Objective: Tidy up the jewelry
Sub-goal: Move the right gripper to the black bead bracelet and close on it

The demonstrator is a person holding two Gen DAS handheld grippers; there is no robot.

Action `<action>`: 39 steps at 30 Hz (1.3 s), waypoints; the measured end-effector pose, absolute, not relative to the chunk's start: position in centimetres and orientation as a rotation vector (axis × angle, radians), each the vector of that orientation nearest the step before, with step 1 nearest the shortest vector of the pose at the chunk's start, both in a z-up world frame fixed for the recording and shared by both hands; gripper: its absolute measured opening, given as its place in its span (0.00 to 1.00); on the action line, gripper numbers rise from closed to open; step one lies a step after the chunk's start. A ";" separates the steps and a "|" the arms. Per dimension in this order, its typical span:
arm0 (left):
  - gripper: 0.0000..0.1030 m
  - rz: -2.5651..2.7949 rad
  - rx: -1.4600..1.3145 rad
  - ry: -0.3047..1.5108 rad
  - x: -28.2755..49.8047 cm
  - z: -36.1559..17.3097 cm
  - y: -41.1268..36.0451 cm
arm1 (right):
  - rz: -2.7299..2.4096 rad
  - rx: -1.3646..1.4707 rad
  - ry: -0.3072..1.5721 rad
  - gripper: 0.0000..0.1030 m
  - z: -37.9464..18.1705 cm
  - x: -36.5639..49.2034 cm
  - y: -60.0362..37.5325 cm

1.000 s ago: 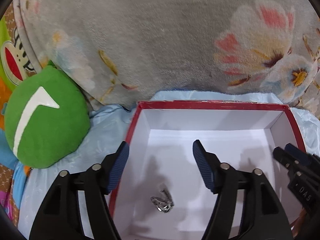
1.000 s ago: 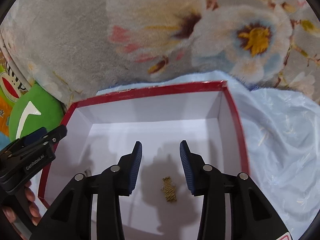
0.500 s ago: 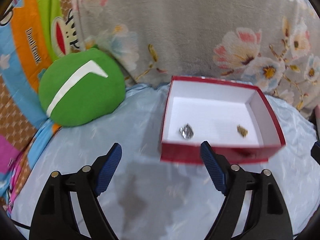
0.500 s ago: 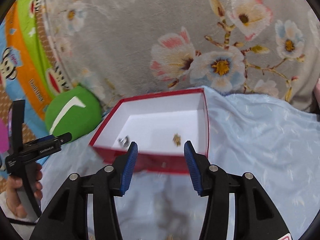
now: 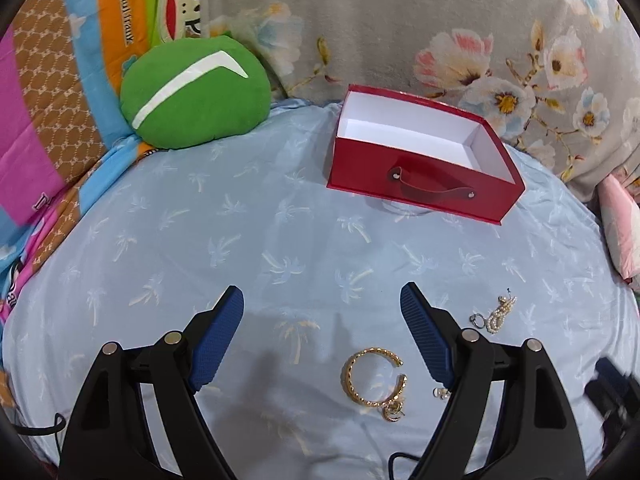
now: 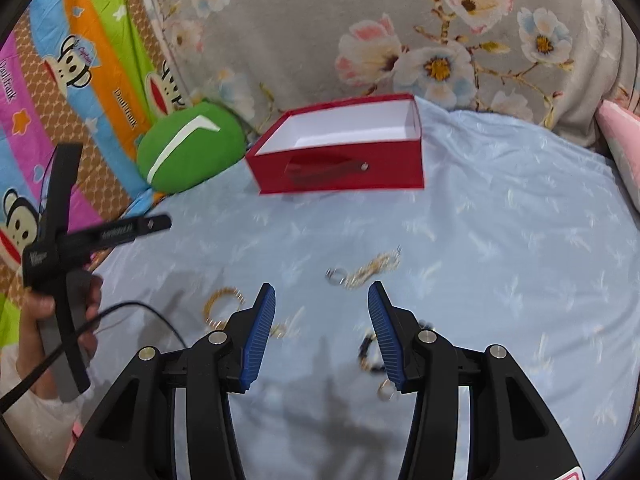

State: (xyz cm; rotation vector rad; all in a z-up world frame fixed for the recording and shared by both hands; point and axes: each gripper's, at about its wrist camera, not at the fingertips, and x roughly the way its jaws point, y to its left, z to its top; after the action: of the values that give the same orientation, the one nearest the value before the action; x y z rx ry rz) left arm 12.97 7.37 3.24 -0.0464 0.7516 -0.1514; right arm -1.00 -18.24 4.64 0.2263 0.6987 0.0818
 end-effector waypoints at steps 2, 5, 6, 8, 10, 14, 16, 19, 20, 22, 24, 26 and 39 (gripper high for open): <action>0.80 -0.158 -0.061 0.750 12.3 2.9 7.0 | 0.094 0.234 0.706 0.47 4.2 -1.8 -17.5; 0.81 -0.166 -0.011 0.732 11.2 2.0 5.5 | 0.113 0.231 0.703 0.47 4.1 -2.9 -16.4; 0.81 -0.159 0.008 0.726 10.9 1.9 5.1 | 0.114 0.224 0.701 0.47 4.1 -3.1 -16.1; 0.81 -0.173 0.019 0.703 10.4 1.9 4.5 | 0.114 0.221 0.698 0.47 4.1 -3.6 -15.9; 0.81 -0.183 0.011 0.695 10.2 2.2 4.3 | 0.112 0.230 0.698 0.47 4.1 -3.9 -16.1; 0.88 -0.175 -0.027 0.674 11.3 3.0 4.5 | 0.103 0.244 0.698 0.47 4.1 -4.5 -16.5; 0.88 -0.191 -0.048 0.689 12.1 2.8 4.4 | 0.108 0.246 0.696 0.47 4.2 -4.7 -16.5; 0.88 -0.205 -0.041 0.733 12.8 2.1 3.7 | 0.105 0.241 0.688 0.47 4.5 -5.0 -16.5; 0.88 -0.206 -0.033 0.751 12.7 1.8 3.5 | 0.096 0.237 0.685 0.47 4.5 -5.0 -16.6; 0.88 -0.211 -0.017 0.778 11.9 1.1 3.5 | 0.062 0.233 0.684 0.47 4.5 -4.9 -17.1; 0.88 -0.207 0.024 0.807 10.4 0.2 3.6 | 0.032 0.256 0.694 0.47 4.1 -4.5 -18.0; 0.88 -0.203 0.058 0.828 9.2 -0.7 3.9 | -0.006 0.280 0.714 0.47 3.4 -3.8 -19.1; 0.88 -0.233 0.008 1.102 2.9 -7.7 5.8 | -0.083 0.214 0.833 0.45 -1.6 1.6 -18.9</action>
State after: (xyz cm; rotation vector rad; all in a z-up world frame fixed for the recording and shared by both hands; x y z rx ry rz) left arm 2.87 5.79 -7.69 0.0082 1.1015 -0.2331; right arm 1.57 -18.85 -1.62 0.2144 0.8327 -0.0832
